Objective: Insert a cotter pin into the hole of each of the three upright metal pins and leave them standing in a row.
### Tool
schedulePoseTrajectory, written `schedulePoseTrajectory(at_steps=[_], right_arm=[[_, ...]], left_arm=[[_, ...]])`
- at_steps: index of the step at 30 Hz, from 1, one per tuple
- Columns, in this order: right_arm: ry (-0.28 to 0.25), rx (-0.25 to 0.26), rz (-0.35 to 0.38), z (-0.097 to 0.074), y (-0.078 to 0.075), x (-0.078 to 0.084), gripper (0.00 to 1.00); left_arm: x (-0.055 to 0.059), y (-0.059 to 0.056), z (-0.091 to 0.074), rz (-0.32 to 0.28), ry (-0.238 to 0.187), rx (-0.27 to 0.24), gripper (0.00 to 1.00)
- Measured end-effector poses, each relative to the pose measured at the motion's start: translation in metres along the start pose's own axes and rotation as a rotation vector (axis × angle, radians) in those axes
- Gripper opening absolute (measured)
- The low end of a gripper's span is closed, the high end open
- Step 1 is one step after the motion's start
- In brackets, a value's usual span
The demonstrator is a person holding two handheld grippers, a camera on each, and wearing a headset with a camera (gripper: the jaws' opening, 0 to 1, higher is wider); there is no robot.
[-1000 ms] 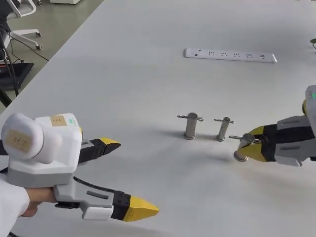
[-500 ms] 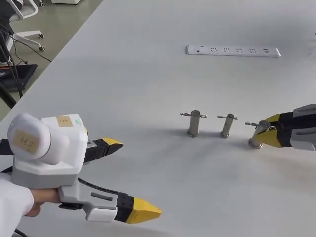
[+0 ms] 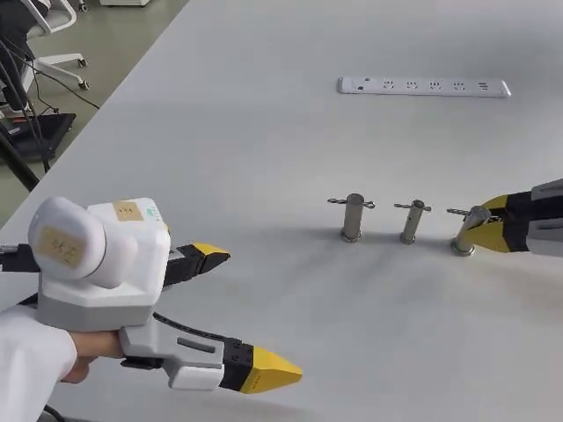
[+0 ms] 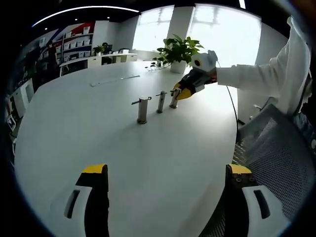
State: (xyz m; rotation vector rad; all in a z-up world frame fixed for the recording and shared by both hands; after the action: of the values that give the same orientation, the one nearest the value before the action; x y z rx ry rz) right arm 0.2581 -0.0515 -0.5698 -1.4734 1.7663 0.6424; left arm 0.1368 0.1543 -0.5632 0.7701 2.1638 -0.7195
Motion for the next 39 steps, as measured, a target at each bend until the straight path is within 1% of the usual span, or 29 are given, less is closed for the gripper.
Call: schedulePoseTrajectory(at_steps=[4,7,10,11,12,13,14,15,16,17,19,20,22,23,24,25,26,27,28,30,32,33,34,36,37,38,39], right_arm=[[0.001,-0.016,-0.029,0.001,-0.002,-0.001,0.08],[0.004,-0.018,-0.036,0.002,-0.002,-0.002,0.09],[0.001,-0.007,-0.018,0.002,-0.003,-0.002,0.10],[-0.001,0.005,-0.013,0.002,-0.004,-0.002,0.13],[-0.004,0.011,-0.003,0.002,-0.005,-0.002,0.19],[-0.017,0.036,0.037,0.000,-0.007,-0.003,0.26],[-0.025,0.049,0.043,-0.001,-0.009,-0.005,0.33],[-0.038,0.092,0.075,-0.004,-0.013,-0.006,0.36],[-0.050,0.099,0.087,-0.005,-0.015,-0.006,0.38],[-0.069,0.116,0.096,-0.008,-0.015,-0.009,0.42],[-0.085,0.129,0.108,-0.012,-0.010,-0.012,0.49],[-0.110,0.145,0.125,-0.015,-0.005,-0.016,0.54],[-0.160,0.172,0.157,-0.021,0.001,-0.025,0.62],[-0.168,0.185,0.190,-0.024,0.003,-0.026,0.65],[-0.172,0.208,0.214,-0.028,0.006,-0.028,0.69],[-0.175,0.216,0.204,-0.033,0.010,-0.029,0.71],[-0.177,0.226,0.208,-0.036,0.013,-0.031,0.70],[-0.178,0.249,0.221,-0.042,0.016,-0.032,0.68],[-0.171,0.266,0.233,-0.046,0.019,-0.031,0.67],[-0.174,0.289,0.244,-0.053,0.028,-0.032,0.71],[-0.235,0.310,0.295,-0.062,0.035,-0.039,0.77],[-0.253,0.319,0.315,-0.066,0.038,-0.039,0.80],[-0.258,0.319,0.327,-0.069,0.044,-0.038,0.83],[-0.255,0.312,0.340,-0.071,0.056,-0.035,0.84],[-0.254,0.305,0.345,-0.070,0.060,-0.034,0.84],[-0.242,0.294,0.347,-0.068,0.068,-0.031,0.84],[-0.224,0.297,0.347,-0.066,0.073,-0.027,0.85]], left_arm=[[-0.001,0.000,-0.001,-0.001,0.000,-0.001,0.98],[-0.001,-0.005,-0.001,0.008,0.003,0.013,0.99],[-0.001,-0.009,0.000,0.011,0.002,0.020,0.99],[-0.002,-0.010,0.000,0.011,0.001,0.021,0.99],[-0.002,-0.011,-0.001,0.011,0.000,0.022,0.99],[-0.002,-0.011,-0.001,0.012,0.000,0.022,0.99],[-0.002,-0.012,-0.002,0.013,-0.002,0.022,0.99],[-0.003,-0.013,-0.003,0.016,-0.008,0.020,0.99],[-0.005,-0.013,-0.004,0.017,-0.014,0.018,0.99],[-0.007,-0.013,-0.005,0.015,-0.028,0.015,0.99],[-0.012,-0.014,-0.006,0.012,-0.054,0.020,0.96],[-0.015,-0.015,-0.007,0.008,-0.068,0.020,0.96],[-0.020,-0.016,-0.008,0.004,-0.082,0.015,0.98],[-0.023,-0.016,-0.007,0.005,-0.090,0.014,0.99],[-0.026,-0.014,-0.007,0.001,-0.106,0.006,0.99],[-0.029,-0.014,-0.007,-0.010,-0.119,-0.001,0.99],[-0.031,-0.014,-0.007,-0.025,-0.130,0.000,0.99],[-0.033,-0.017,-0.007,-0.036,-0.141,0.019,0.99],[-0.035,-0.018,-0.006,-0.039,-0.150,0.024,0.99],[-0.036,-0.020,-0.006,-0.041,-0.155,0.029,0.99],[-0.037,-0.022,-0.005,-0.043,-0.154,0.034,0.99],[-0.037,-0.023,-0.004,-0.043,-0.153,0.036,0.99],[-0.037,-0.025,-0.004,-0.044,-0.151,0.039,0.99],[-0.038,-0.026,-0.005,-0.045,-0.156,0.042,0.99],[-0.040,-0.027,-0.005,-0.047,-0.163,0.046,0.99],[-0.041,-0.027,-0.005,-0.050,-0.168,0.049,0.99],[-0.042,-0.029,-0.005,-0.055,-0.174,0.057,0.99]])
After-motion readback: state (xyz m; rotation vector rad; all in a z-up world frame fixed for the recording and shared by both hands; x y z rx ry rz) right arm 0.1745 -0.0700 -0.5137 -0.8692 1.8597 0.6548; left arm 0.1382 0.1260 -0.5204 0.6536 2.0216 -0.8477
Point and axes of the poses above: the centre of the closed fingertips' face, and the gripper's own axes: z roughly forward along the fingers, y roughly to its left, x roughly out of its underside, the point moved 1 cm from there along -z, roughly backward along the fingers, and after that the axes turned 4 degrees about -z, right-handed, at the moved point
